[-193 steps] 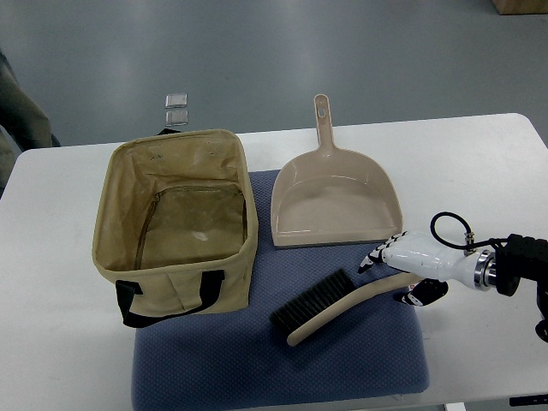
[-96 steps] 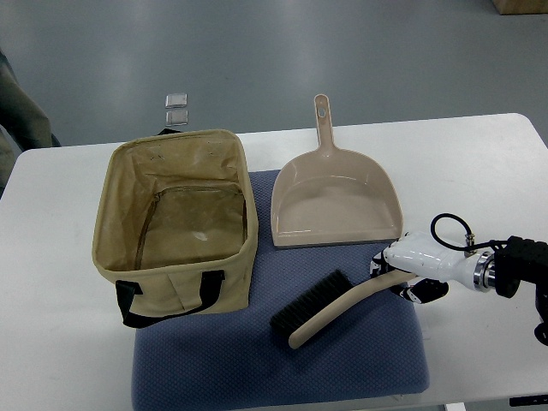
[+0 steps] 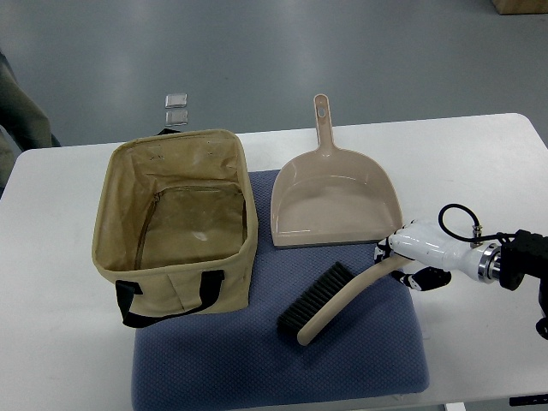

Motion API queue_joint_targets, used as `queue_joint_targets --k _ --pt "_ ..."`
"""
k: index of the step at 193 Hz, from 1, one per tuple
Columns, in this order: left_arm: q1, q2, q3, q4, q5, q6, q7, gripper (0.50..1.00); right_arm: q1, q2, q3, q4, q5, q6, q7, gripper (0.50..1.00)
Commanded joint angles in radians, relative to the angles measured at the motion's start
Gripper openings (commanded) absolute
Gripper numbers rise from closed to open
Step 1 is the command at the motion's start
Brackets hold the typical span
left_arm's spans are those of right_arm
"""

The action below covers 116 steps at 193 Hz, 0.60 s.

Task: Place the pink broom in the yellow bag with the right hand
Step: 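Lift the brush with the right hand over the tan bag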

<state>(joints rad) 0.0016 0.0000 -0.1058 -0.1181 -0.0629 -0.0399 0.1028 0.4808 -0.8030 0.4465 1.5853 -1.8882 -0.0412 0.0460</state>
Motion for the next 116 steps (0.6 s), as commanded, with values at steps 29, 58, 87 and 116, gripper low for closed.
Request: queue_joint_targets --k 29,58,87,116 --pt "0.000 0.000 0.000 0.000 0.000 0.000 0.000 1.000 0.013 -0.028 0.052 -0.002 0.015 -0.078 0.006 0.500" --pt "0.000 0.000 0.000 0.000 0.000 0.000 0.000 1.000 0.015 -0.042 0.084 -0.004 0.023 -0.109 0.009 0.500" --pt "0.000 0.000 0.000 0.000 0.000 0.000 0.000 1.000 0.078 -0.056 0.113 -0.004 0.058 -0.111 0.011 0.500" --pt "0.000 0.000 0.000 0.000 0.000 0.000 0.000 1.000 0.185 -0.090 0.120 -0.010 0.140 -0.101 0.008 0.500"
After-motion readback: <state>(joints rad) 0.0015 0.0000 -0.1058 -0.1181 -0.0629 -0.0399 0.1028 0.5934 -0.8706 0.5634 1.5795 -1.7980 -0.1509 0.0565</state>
